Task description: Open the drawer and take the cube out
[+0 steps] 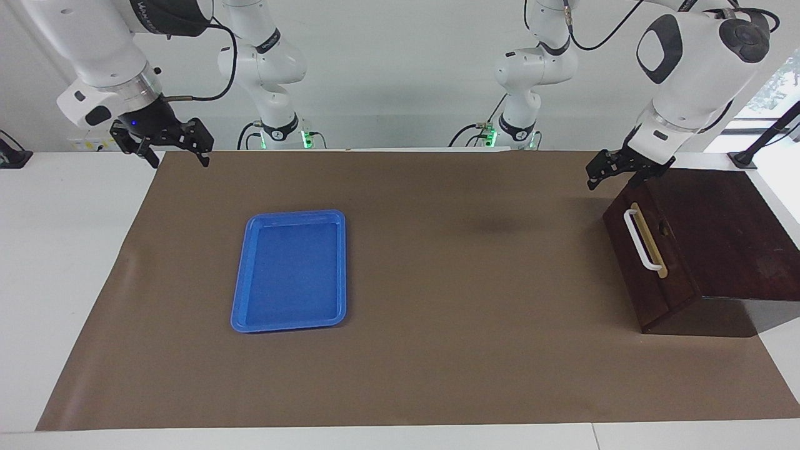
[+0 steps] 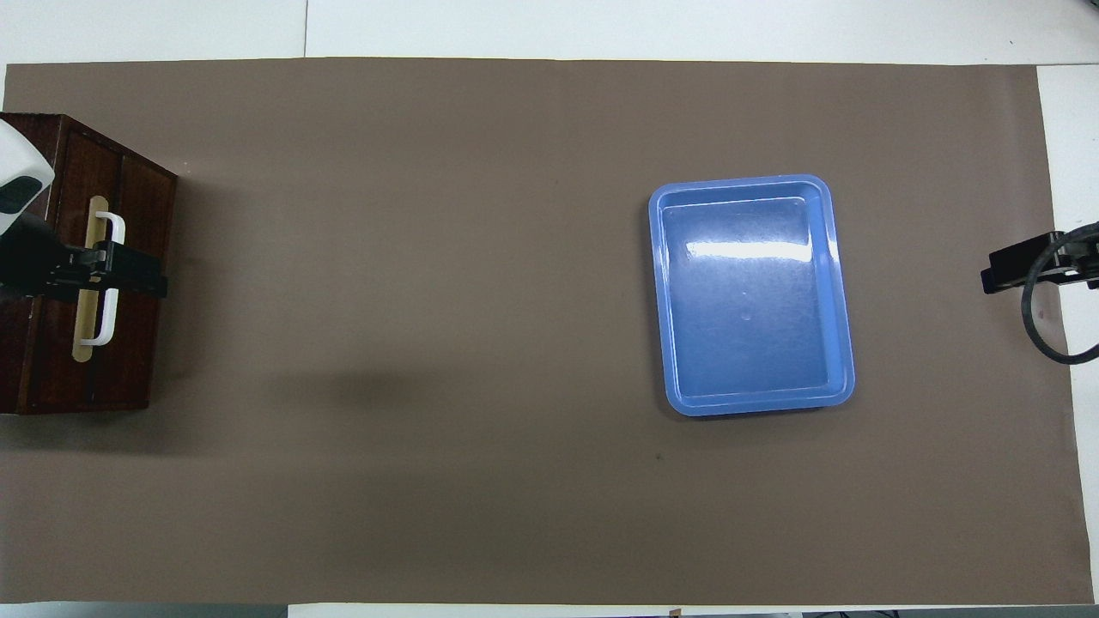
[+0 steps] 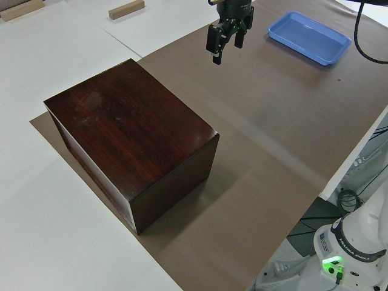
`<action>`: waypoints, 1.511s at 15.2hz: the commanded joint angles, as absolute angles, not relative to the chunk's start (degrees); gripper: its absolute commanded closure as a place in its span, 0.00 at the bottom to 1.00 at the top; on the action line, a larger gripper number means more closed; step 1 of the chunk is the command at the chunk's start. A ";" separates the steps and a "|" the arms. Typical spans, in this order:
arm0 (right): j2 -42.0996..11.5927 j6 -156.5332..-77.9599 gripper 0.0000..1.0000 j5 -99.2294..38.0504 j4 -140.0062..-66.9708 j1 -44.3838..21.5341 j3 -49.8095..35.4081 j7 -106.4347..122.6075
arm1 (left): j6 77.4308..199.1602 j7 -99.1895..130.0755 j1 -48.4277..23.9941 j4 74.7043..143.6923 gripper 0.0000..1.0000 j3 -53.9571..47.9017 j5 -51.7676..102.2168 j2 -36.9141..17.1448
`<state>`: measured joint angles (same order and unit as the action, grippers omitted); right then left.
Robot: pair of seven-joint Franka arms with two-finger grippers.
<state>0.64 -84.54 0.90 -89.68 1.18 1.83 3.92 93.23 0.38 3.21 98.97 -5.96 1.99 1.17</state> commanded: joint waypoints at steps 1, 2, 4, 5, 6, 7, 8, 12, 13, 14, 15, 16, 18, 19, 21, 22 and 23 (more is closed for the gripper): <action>1.32 -84.38 0.00 1.14 -90.35 1.67 1.41 3.78 | 92.55 -0.18 2.55 98.70 0.00 -5.45 1.23 1.67; 1.32 -84.38 0.00 1.14 -90.35 1.67 1.41 3.78 | 92.55 -0.18 2.55 98.70 0.00 -5.45 1.23 1.76; 1.32 -84.29 0.00 1.14 -90.35 1.67 1.41 3.78 | 92.55 -0.18 2.55 98.79 0.00 -5.45 1.23 1.76; 1.32 -84.37 0.00 1.14 -90.35 1.58 1.41 3.78 | 92.55 -0.18 2.55 98.79 0.00 -5.45 1.23 1.76; 1.32 -84.37 0.00 1.14 -90.35 1.67 1.41 3.69 | 92.55 -0.09 2.55 98.79 0.00 -5.45 1.23 1.76; 1.32 -84.38 0.00 1.14 -90.35 1.67 1.41 3.78 | 92.55 -0.09 2.55 98.70 0.00 -5.45 1.23 1.76; 1.32 -84.38 0.00 1.14 -90.35 1.67 1.41 3.69 | 92.55 -0.09 2.46 98.79 0.00 -5.54 1.23 1.76; 1.32 -84.38 0.00 1.14 -90.35 1.67 1.41 3.78 | 92.99 0.09 2.02 99.40 0.00 -5.45 0.88 2.11; 1.32 -84.38 0.00 1.14 -90.35 1.58 1.41 3.78 | 93.86 -0.26 2.02 99.49 0.00 -5.45 -0.69 2.11; 1.32 -84.38 0.00 1.14 -90.35 1.58 1.41 3.78 | 95.00 -0.79 2.02 99.49 0.00 -5.54 -2.62 1.94; 1.32 -84.38 0.00 1.14 -90.35 1.67 1.41 3.78 | 95.79 -0.88 2.02 99.49 0.00 -5.54 -3.42 1.50; 1.32 -84.38 0.00 1.14 -90.35 1.67 1.41 3.78 | 96.41 -0.88 2.02 99.49 0.00 -5.54 -4.30 0.89; 1.32 -84.38 0.00 1.14 -90.35 1.67 1.41 3.78 | 98.51 -1.05 1.93 99.67 0.00 -5.54 -8.85 -0.70; 1.32 -84.46 0.00 1.14 -90.35 1.67 1.41 3.78 | 99.92 -1.32 1.67 100.71 0.00 -5.62 -10.36 -1.05; 1.32 -84.38 0.00 1.14 -90.35 1.67 1.41 3.78 | 102.91 -1.32 1.67 103.26 0.00 -5.63 -12.82 -1.05; 1.32 -84.38 0.00 1.14 -90.35 1.76 1.41 3.78 | 104.40 -1.23 1.58 104.32 0.00 -5.63 -14.57 -1.49; 1.32 -84.38 0.00 1.14 -90.35 1.76 1.41 3.78 | 105.98 -1.14 1.50 105.11 0.00 -5.63 -16.42 -2.45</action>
